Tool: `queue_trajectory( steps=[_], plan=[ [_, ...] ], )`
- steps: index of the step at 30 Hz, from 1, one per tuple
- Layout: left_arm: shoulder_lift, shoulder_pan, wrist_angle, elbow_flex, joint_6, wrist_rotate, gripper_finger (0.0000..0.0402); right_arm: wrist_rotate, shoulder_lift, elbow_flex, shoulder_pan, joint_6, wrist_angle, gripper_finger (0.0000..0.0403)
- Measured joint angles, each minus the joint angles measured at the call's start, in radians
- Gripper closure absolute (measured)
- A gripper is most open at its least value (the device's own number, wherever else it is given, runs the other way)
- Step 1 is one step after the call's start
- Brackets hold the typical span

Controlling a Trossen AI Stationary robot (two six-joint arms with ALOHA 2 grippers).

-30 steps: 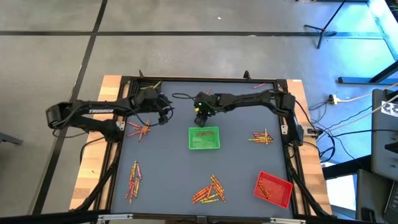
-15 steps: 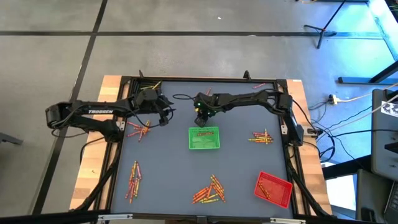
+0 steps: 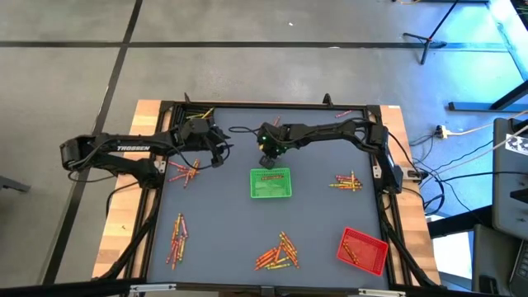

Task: Sort crayons
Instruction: Put the green crayon into the black bin

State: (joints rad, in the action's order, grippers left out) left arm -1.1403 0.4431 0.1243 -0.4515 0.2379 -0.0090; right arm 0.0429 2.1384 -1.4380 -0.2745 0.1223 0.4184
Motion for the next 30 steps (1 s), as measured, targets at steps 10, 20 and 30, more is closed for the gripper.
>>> queue_trajectory(
  steps=[10,20,30],
  plan=[
    [0.000,0.000,0.011,0.000,0.000,0.000,0.0269,0.065,-0.073,0.006,0.046,-0.143,0.008,0.0397],
    [0.000,0.000,0.015,-0.001,-0.003,0.000,0.0269,0.087,-0.200,0.003,0.059,-0.184,0.033,0.0390],
    [-0.006,-0.001,0.148,-0.002,-0.045,0.116,0.0220,0.104,-0.471,0.305,0.058,-0.204,-0.189,0.0389]
  ],
)
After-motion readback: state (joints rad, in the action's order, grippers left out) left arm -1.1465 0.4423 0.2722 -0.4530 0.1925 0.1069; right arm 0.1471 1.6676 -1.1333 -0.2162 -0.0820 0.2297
